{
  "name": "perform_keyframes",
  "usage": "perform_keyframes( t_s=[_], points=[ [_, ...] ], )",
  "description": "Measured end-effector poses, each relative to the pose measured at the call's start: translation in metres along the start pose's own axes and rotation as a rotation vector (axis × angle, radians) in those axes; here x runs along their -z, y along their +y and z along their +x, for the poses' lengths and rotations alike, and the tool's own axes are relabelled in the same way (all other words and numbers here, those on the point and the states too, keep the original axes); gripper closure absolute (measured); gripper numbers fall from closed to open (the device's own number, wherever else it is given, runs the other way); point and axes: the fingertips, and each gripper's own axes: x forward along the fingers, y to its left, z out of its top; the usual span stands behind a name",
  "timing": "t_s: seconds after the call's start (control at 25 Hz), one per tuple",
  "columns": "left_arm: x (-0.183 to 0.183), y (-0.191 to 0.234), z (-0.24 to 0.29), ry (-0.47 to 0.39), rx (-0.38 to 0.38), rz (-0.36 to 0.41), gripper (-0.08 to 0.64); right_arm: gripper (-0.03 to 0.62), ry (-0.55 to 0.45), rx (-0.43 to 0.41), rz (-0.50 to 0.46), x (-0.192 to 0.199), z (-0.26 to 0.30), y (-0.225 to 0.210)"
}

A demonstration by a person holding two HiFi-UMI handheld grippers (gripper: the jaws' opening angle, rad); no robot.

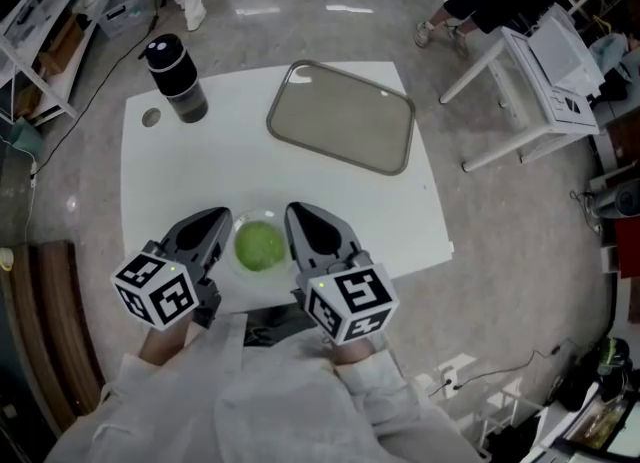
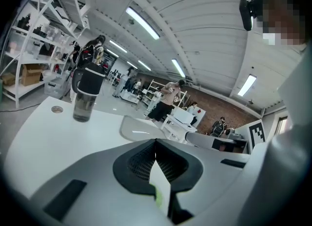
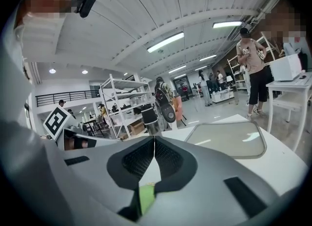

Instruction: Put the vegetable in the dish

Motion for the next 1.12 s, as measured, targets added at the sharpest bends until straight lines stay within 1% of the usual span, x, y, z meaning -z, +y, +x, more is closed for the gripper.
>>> perform_keyframes(
  t_s=[0.36, 0.6, 0.84, 1.12],
  points=[
    [0.012, 0.005, 0.003, 0.041, -0.008, -0.027, 0.552, 0.578, 0.057, -0.027, 0.018, 0.014, 0.007, -0.001],
    [0.026, 0.017, -0.002, 0.078, -0.01, -0.054, 0.552, 0.578, 0.1, -0.034, 0.037, 0.034, 0.016, 0.004],
    [0.041, 0.026, 0.001, 0.116, -0.021, -0.077, 0.552, 0.578, 0.147, -0.025, 0.06, 0.052, 0.021, -0.004],
    [0.065, 0.043, 0.0, 0.169, -0.059, -0.135, 0.552, 0.578, 0.196, 0.016, 0.1, 0.073, 0.02, -0.019]
  ],
)
